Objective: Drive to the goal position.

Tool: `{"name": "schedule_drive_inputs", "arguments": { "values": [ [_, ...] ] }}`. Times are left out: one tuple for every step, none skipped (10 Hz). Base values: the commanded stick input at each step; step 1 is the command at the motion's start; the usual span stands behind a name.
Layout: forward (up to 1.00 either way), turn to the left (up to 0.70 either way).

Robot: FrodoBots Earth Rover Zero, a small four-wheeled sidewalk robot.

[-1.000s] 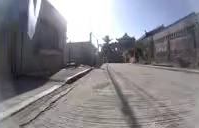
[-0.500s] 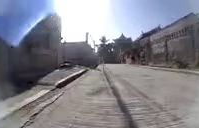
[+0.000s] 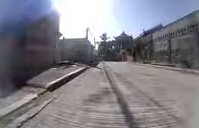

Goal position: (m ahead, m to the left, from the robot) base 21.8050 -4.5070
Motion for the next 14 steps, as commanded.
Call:
{"name": "schedule_drive_inputs", "arguments": {
  "values": [
    [0.85, -0.03],
    [0.85, -0.03],
    [0.85, -0.03],
    [0.85, -0.03],
    [0.85, -0.03],
    [0.85, -0.03],
    [0.85, -0.03],
    [0.85, -0.03],
    [0.85, -0.03],
    [0.85, -0.03],
    [0.85, -0.03],
    [0.85, -0.03],
    [0.85, -0.03],
    [0.85, -0.03]
  ]
}}
